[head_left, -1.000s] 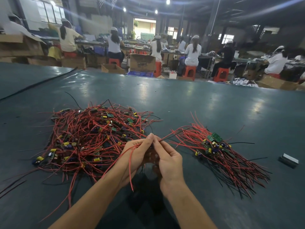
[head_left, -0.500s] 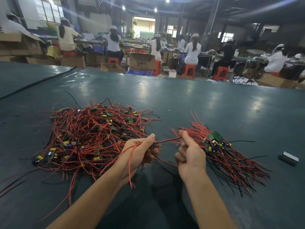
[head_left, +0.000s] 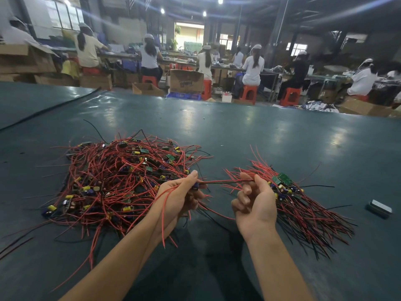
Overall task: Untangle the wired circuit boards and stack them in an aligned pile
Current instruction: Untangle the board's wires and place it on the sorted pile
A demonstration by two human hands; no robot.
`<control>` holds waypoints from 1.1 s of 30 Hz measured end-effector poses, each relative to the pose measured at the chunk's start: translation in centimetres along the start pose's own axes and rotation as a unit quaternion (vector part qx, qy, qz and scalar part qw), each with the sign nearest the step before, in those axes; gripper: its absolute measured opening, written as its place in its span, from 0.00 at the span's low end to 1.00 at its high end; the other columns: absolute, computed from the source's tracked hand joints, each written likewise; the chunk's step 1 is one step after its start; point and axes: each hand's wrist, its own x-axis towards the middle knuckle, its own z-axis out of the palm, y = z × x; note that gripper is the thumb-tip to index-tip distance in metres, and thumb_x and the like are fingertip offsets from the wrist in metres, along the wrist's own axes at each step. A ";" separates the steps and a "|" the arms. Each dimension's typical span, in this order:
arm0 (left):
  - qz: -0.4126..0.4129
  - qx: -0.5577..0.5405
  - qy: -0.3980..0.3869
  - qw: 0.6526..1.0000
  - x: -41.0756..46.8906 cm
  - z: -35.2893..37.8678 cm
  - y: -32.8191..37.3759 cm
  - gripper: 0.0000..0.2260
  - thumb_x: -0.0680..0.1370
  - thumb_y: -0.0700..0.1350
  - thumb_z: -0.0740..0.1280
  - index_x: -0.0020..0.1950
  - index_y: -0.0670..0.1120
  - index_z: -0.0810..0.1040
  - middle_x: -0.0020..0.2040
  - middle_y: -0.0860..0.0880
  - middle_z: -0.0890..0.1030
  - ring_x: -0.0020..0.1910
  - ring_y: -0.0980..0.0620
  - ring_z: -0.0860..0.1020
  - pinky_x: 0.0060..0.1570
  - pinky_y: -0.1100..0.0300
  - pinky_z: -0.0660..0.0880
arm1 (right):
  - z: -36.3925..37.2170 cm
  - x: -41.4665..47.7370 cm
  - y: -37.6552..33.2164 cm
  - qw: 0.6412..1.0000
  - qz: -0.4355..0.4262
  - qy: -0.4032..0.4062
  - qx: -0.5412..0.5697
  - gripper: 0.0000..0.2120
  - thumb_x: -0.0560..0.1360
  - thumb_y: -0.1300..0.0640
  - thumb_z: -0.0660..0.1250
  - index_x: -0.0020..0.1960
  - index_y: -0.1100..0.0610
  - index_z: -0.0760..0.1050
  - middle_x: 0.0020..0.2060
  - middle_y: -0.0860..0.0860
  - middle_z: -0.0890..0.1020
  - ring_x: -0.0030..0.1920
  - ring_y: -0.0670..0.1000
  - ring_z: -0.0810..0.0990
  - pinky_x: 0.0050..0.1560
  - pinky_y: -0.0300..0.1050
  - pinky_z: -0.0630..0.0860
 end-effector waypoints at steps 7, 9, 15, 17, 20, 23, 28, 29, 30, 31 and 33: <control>0.005 -0.002 -0.001 1.000 0.2 -0.3 0.0 0.18 0.76 0.49 0.68 0.28 0.43 0.84 0.26 0.45 0.78 0.21 0.55 0.73 0.23 0.66 0.72 | 0.3 -0.1 0.6 0.994 -0.075 0.062 -0.045 0.10 0.79 0.58 0.66 0.40 0.59 0.81 0.22 0.46 0.70 0.20 0.42 0.62 0.19 0.34 0.57; 0.006 0.002 -0.009 1.000 0.3 -0.3 -0.1 0.17 0.75 0.50 0.69 0.29 0.43 0.84 0.26 0.45 0.79 0.22 0.55 0.74 0.24 0.65 0.72 | 0.3 -0.1 0.8 0.992 -0.086 0.078 -0.050 0.10 0.78 0.58 0.68 0.39 0.59 0.81 0.21 0.46 0.71 0.20 0.42 0.64 0.19 0.34 0.57; 0.019 0.010 -0.010 1.000 0.3 -0.3 -0.6 0.14 0.66 0.54 0.72 0.30 0.44 0.84 0.27 0.45 0.79 0.22 0.55 0.74 0.25 0.66 0.73 | 0.2 -0.1 1.1 0.980 -0.117 0.150 -0.063 0.11 0.74 0.58 0.73 0.33 0.57 0.82 0.20 0.46 0.72 0.19 0.42 0.65 0.20 0.35 0.58; 0.032 0.006 0.004 0.999 0.4 -0.7 -0.8 0.13 0.65 0.55 0.73 0.32 0.45 0.85 0.28 0.46 0.79 0.23 0.55 0.74 0.26 0.66 0.73 | 0.0 0.0 1.1 0.979 -0.116 0.156 -0.062 0.15 0.71 0.58 0.76 0.27 0.56 0.80 0.20 0.46 0.72 0.20 0.43 0.65 0.20 0.36 0.59; 0.057 -0.037 0.018 0.998 0.5 -1.6 -0.6 0.13 0.61 0.55 0.77 0.33 0.46 0.84 0.29 0.49 0.78 0.26 0.56 0.73 0.28 0.65 0.73 | -0.2 -0.1 1.0 0.986 -0.108 0.098 -0.082 0.15 0.71 0.58 0.76 0.26 0.55 0.80 0.22 0.46 0.71 0.21 0.44 0.65 0.20 0.37 0.60; 0.060 -0.137 0.032 0.988 0.9 -2.4 -0.2 0.16 0.61 0.50 0.77 0.42 0.43 0.81 0.30 0.50 0.77 0.26 0.57 0.73 0.27 0.66 0.74 | -0.2 -0.3 0.5 0.985 -0.106 0.021 -0.132 0.11 0.73 0.51 0.74 0.34 0.55 0.84 0.24 0.47 0.72 0.22 0.44 0.65 0.20 0.36 0.60; 0.025 -0.174 -0.051 0.983 1.1 -2.7 0.9 0.10 0.62 0.52 0.77 0.33 0.46 0.83 0.27 0.53 0.67 0.23 0.58 0.64 0.24 0.67 0.64 | -0.8 0.2 -1.0 0.992 -0.026 -0.026 -0.124 0.20 0.74 0.39 0.66 0.50 0.56 0.82 0.26 0.45 0.69 0.21 0.44 0.61 0.20 0.35 0.58; 0.009 -0.161 -0.074 0.984 0.9 -2.5 0.9 0.11 0.63 0.53 0.77 0.31 0.47 0.82 0.26 0.53 0.66 0.22 0.57 0.63 0.23 0.67 0.63 | -0.7 0.1 -1.0 0.989 -0.001 -0.048 -0.136 0.21 0.72 0.39 0.67 0.49 0.56 0.83 0.26 0.45 0.69 0.21 0.44 0.61 0.19 0.35 0.58; -0.004 -0.143 -0.099 0.985 0.8 -2.4 0.9 0.13 0.64 0.53 0.78 0.29 0.48 0.80 0.25 0.53 0.66 0.21 0.57 0.63 0.22 0.66 0.62 | -0.6 -0.1 -0.9 0.984 0.023 -0.074 -0.158 0.21 0.69 0.39 0.68 0.47 0.57 0.84 0.25 0.45 0.68 0.21 0.43 0.61 0.19 0.35 0.58; -0.014 -0.117 -0.125 0.985 0.6 -2.3 0.9 0.14 0.64 0.55 0.78 0.28 0.48 0.78 0.25 0.52 0.66 0.21 0.56 0.63 0.22 0.65 0.63 | -0.3 -0.4 -0.6 0.976 0.041 -0.102 -0.186 0.22 0.66 0.38 0.69 0.44 0.57 0.85 0.25 0.45 0.68 0.21 0.43 0.61 0.20 0.35 0.58; -0.028 -0.040 -0.167 0.985 0.1 -2.0 0.7 0.16 0.63 0.58 0.75 0.26 0.49 0.75 0.25 0.52 0.66 0.21 0.56 0.64 0.23 0.64 0.64 | 0.1 -1.0 0.2 0.952 0.053 -0.155 -0.260 0.24 0.63 0.36 0.70 0.41 0.58 0.86 0.25 0.45 0.67 0.22 0.44 0.61 0.23 0.36 0.57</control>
